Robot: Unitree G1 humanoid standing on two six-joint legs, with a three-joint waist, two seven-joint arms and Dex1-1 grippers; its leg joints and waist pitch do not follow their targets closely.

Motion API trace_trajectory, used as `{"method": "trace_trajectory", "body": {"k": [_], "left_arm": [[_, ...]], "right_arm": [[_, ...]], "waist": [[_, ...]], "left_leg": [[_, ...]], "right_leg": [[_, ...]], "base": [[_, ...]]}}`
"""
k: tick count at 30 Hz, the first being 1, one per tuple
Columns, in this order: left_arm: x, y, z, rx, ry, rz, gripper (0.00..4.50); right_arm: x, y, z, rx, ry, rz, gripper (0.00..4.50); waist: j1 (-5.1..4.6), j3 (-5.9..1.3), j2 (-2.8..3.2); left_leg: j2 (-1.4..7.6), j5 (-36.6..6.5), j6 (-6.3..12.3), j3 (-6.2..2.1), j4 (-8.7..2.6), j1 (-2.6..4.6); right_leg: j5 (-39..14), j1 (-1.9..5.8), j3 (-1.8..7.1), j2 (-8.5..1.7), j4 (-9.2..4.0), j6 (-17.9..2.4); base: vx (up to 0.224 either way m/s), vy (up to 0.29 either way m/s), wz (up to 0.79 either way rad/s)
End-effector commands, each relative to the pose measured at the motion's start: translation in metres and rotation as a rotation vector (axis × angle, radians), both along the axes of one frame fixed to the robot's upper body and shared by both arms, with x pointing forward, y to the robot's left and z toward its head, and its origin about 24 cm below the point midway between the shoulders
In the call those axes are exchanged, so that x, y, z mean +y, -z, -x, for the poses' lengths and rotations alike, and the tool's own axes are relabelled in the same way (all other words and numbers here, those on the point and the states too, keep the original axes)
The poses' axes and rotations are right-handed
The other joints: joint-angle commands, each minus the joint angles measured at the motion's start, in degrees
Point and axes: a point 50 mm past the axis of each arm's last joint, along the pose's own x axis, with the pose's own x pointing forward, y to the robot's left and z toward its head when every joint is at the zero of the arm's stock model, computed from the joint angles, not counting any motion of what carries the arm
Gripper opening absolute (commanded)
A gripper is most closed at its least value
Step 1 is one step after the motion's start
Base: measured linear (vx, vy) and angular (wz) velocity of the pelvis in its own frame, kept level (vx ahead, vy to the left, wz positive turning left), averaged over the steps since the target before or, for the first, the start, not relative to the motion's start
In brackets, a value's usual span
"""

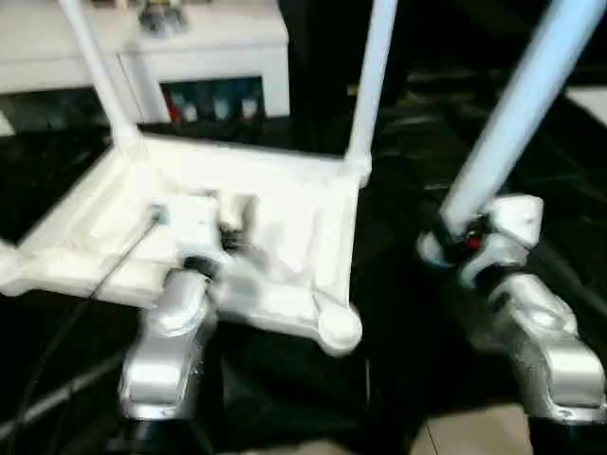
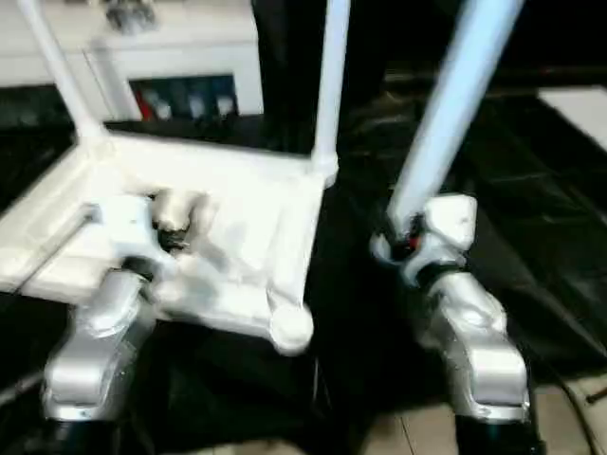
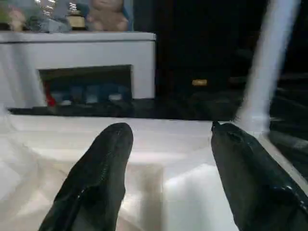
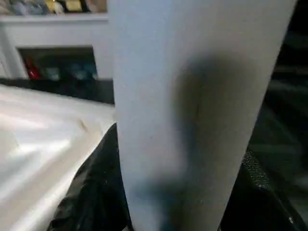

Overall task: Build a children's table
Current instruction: Move to table

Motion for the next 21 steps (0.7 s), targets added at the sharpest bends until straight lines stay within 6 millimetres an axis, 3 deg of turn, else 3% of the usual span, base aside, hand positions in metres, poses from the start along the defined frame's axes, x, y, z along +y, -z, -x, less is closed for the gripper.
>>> {"method": "trace_trajectory", "body": {"k": [1, 2, 3, 4, 5, 6, 7, 8, 9, 10, 11, 12, 13, 14, 15, 16, 17, 18, 19, 20, 21], "left_arm": [[0.015, 0.007, 0.001, 0.038, -0.071, -0.007, 3.0], [0.016, 0.008, 0.001, 0.044, -0.081, -0.002, 3.0], [0.019, 0.007, 0.001, 0.038, -0.093, -0.005, 3.0], [0.021, 0.007, 0.002, 0.036, -0.108, 0.0, 3.0], [0.023, 0.007, 0.002, 0.041, -0.128, -0.017, 3.0], [0.024, 0.007, 0.001, 0.045, -0.137, -0.03, 3.0], [0.024, 0.007, 0.001, 0.045, -0.137, -0.03, 3.0], [0.023, 0.007, 0.001, 0.043, -0.138, -0.031, 3.0], [0.023, 0.006, 0.001, 0.04, -0.135, -0.029, 3.0], [0.022, 0.005, 0.0, 0.038, -0.134, -0.029, 3.0], [0.021, 0.005, -0.001, 0.039, -0.128, -0.036, 3.0], [0.021, 0.004, -0.001, 0.04, -0.126, -0.039, 3.0], [0.021, 0.004, -0.002, 0.043, -0.125, -0.046, 3.0], [0.021, 0.004, -0.002, 0.046, -0.125, -0.054, 3.0], [0.022, 0.005, -0.002, 0.047, -0.125, -0.057, 3.0], [0.023, 0.005, -0.002, 0.049, -0.127, -0.042, 3.0], [0.023, 0.004, -0.003, 0.05, -0.128, -0.031, 3.0], [0.024, 0.005, -0.004, 0.061, -0.127, -0.043, 3.0], [0.024, 0.005, -0.004, 0.063, -0.126, -0.045, 3.0], [0.024, 0.006, -0.004, 0.067, -0.123, -0.05, 3.0], [0.022, 0.007, -0.005, 0.085, -0.105, -0.062, 3.0]], "right_arm": [[0.014, -0.005, -0.002, -0.016, -0.055, -0.008, 1.91], [0.016, -0.005, -0.002, -0.014, -0.069, -0.004, 1.91], [0.02, -0.004, -0.002, -0.007, -0.093, 0.006, 1.91], [0.025, -0.001, -0.002, 0.003, -0.125, 0.02, 1.91], [0.03, 0.002, -0.002, 0.017, -0.148, 0.029, 1.91], [0.031, 0.003, -0.002, 0.022, -0.153, 0.031, 1.91], [0.031, 0.003, -0.002, 0.022, -0.153, 0.031, 1.91], [0.034, 0.003, -0.003, 0.023, -0.157, 0.033, 1.91], [0.036, 0.003, -0.004, 0.022, -0.158, 0.034, 1.91], [0.037, 0.002, -0.005, 0.02, -0.157, 0.032, 1.91], [0.038, 0.002, -0.006, 0.02, -0.15, 0.026, 1.91], [0.038, 0.002, -0.006, 0.02, -0.147, 0.024, 1.91], [0.039, 0.003, -0.007, 0.02, -0.141, 0.025, 1.91], [0.038, 0.003, -0.007, 0.018, -0.126, 0.021, 1.91], [0.038, 0.003, -0.007, 0.018, -0.119, 0.017, 1.91], [0.038, 0.004, -0.007, 0.023, -0.105, 0.001, 1.91], [0.037, 0.004, -0.007, 0.027, -0.097, -0.01, 1.91], [0.038, 0.004, -0.006, 0.031, -0.105, -0.003, 1.91], [0.038, 0.005, -0.006, 0.033, -0.106, -0.001, 1.91], [0.038, 0.005, -0.005, 0.037, -0.109, 0.006, 1.91], [0.038, 0.007, -0.003, 0.045, -0.113, 0.017, 1.91]], "waist": [[1.11, -2.11, 1.11], [-0.58, -1.57, 3.24], [-1.92, -4.21, 4.46], [-2.56, -4.7, 3.22], [-1.5, -5.13, 3.14], [-1.1, -5.37, 2.27], [-1.1, -5.37, 2.27], [-0.05, -4.31, 0.74], [-0.67, -4.95, -0.58], [0.09, -4.38, -0.66], [0.21, -4.14, 0.76], [-0.07, -3.84, 1.74], [-0.07, -3.84, 1.74], [-1.13, -3.09, 4.43], [-1.3, -3.08, 3.93], [-1.54, -3.06, 3.45], [0.06, -2.22, 3.92], [0.85, -1.6, 1.38], [0.85, -1.6, 1.38], [3.35, -0.49, -0.46], [4.83, -0.62, -1.32]], "left_leg": [[3.21, 15.5, 2.73, -0.3, -7.06, -0.51], [5.95, 9.4, 5.4, -2.66, -10.32, 2.4], [10.34, 13.7, 14.13, -7.36, -9.45, 8.0], [11.6, 23.4, 19.33, -8.74, -8.37, 9.27], [12.02, 55.8, 23.42, -10.39, -6.54, 9.45], [11.73, 76.9, 20.35, -11.11, -5.98, 9.29], [11.73, 76.9, 20.35, -11.11, -5.98, 9.29], [3.01, 71.8, 14.0, -12.56, -8.25, 3.35], [0.64, 57.2, 14.07, -12.77, -8.21, 2.23], [-2.3, 31.9, 16.03, -10.63, -8.85, -0.57], [-1.86, 13.8, 14.92, -10.11, -9.19, -2.09], [-1.43, 1.4, 8.56, -10.12, -9.39, -2.75], [-1.43, 1.4, 8.56, -10.12, -9.39, -2.75], [1.49, -12.7, -0.54, -15.09, -14.59, -0.36], [2.54, -20.7, -4.65, -18.71, -17.6, 0.83], [7.5, -23.4, -4.76, -17.7, -16.78, 3.65], [7.06, -26.4, -4.01, -15.95, -17.42, 2.02], [2.76, -23.7, -3.6, -11.12, -13.22, 1.23], [2.76, -23.7, -3.6, -11.12, -13.22, 1.23], [-0.54, -8.8, -1.74, -0.89, 4.95, 1.68], [0.19, -1.8, -2.43, -1.35, 3.34, -1.64]], "right_leg": [[1.7, 3.74, -0.41, -4.07, -6.48, -16.1], [-0.7, 1.19, -3.64, 0.61, -2.89, -10.7], [-0.6, -3.36, -3.41, 0.76, 3.26, -6.8], [0.8, -5.28, -2.66, -0.32, 4.05, -4.6], [6.1, -6.94, -1.11, -1.78, 4.55, 0.9], [11.5, -7.67, 1.1, -3.41, 3.41, 3.3], [11.5, -7.67, 1.1, -3.41, 3.41, 3.3], [16.3, -4.5, 1.42, -2.24, -0.09, -1.3], [16.0, -2.99, 0.43, -1.81, -0.84, -6.5], [11.6, -0.68, -1.57, -2.22, -3.29, -21.0], [2.5, 0.72, -4.17, -2.6, -3.52, -32.1], [-5.9, 1.09, -5.6, -2.96, -4.46, -32.0], [-5.9, 1.09, -5.6, -2.96, -4.46, -32.0], [-12.4, -0.42, -6.92, 0.19, -0.61, -23.5], [-11.6, -0.79, -5.06, 1.22, 3.43, -17.7], [-9.2, -3.39, -3.03, 0.53, 4.21, -14.0], [-8.6, -3.03, -0.48, -0.24, 5.17, -11.0], [-15.4, -4.14, 2.28, -1.67, -2.57, -14.5], [-15.4, -4.14, 2.28, -1.67, -2.57, -14.5], [-46.9, -5.71, 5.88, -5.44, -10.34, -15.3], [-45.5, -3.13, 7.72, -6.23, -7.86, -3.2]], "base": [[0.157, 0.047, 0.01], [0.171, 0.076, -0.02], [0.171, 0.076, -0.02], [0.138, 0.036, -0.14], [0.052, 0.006, -0.21], [0.052, 0.006, -0.21], [-0.105, -0.019, -0.19], [-0.152, -0.082, 0.15], [-0.152, -0.082, 0.15], [-0.096, -0.14, 0.5], [-0.076, -0.16, 0.55], [-0.076, -0.16, 0.55], [-0.051, -0.211, 0.54], [-0.04, -0.245, 0.59], [-0.04, -0.245, 0.59], [-0.055, -0.245, 0.61], [-0.053, -0.275, 0.58], [-0.053, -0.275, 0.58], [-0.08, -0.264, 0.51], [-0.028, -0.181, 0.11], [-0.028, -0.181, 0.11]]}}
